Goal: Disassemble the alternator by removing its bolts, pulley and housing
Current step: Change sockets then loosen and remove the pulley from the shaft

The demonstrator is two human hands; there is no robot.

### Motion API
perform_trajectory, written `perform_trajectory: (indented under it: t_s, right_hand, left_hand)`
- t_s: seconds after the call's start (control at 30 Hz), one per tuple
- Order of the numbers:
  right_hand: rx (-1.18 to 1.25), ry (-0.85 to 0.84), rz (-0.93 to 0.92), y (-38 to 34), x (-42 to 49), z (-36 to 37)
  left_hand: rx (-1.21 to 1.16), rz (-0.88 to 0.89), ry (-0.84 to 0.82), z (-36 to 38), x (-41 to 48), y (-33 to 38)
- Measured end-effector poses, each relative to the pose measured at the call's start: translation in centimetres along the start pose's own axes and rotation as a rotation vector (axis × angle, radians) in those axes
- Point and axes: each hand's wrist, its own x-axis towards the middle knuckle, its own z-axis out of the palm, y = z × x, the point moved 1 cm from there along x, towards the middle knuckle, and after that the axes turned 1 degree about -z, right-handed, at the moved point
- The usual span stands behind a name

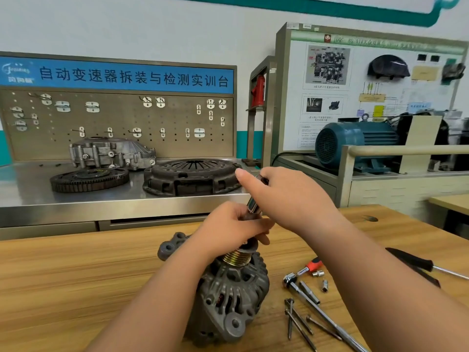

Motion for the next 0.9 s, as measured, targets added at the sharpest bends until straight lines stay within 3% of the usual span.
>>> perform_trajectory:
  t_s: [0.13,0.27,0.37,0.43,0.53,0.63,0.9]
  right_hand:
    - [0.071,0.077,-0.228,1.0,0.2,0.1]
    - [0.126,-0.03,-0.44,0.7,0.3,-0.7]
    - [-0.167,0.021,-0.425,-0.2,0.2,-1.6]
    - [-0.387,0.055,-0.313,-0.9,-0.5,-2.3]
    - [-0.481,0.0,-0.156,-2.1,-1.7,-3.2]
    - [-0.338,-0.066,-0.141,-3.0,-1.9,-3.3]
    - [0.216,0.005,-0.185,-3.5,-2.8,-1.1]
  left_hand:
    - [-0.005,0.011,-0.016,0.0,0.0,0.0]
    - [-0.004,0.013,0.04,0.0,-0.6,-0.3]
    - [-0.011,0.031,0.129,0.3,-1.3,-0.5]
    - [0.002,0.027,0.183,0.4,-1.7,-0.5]
    - [0.023,0.022,0.218,0.4,-2.2,-0.1]
    - [0.0,0.027,0.211,0.3,-2.6,0.2]
    - [-0.053,0.167,0.122,-0.1,-2.5,-0.3]
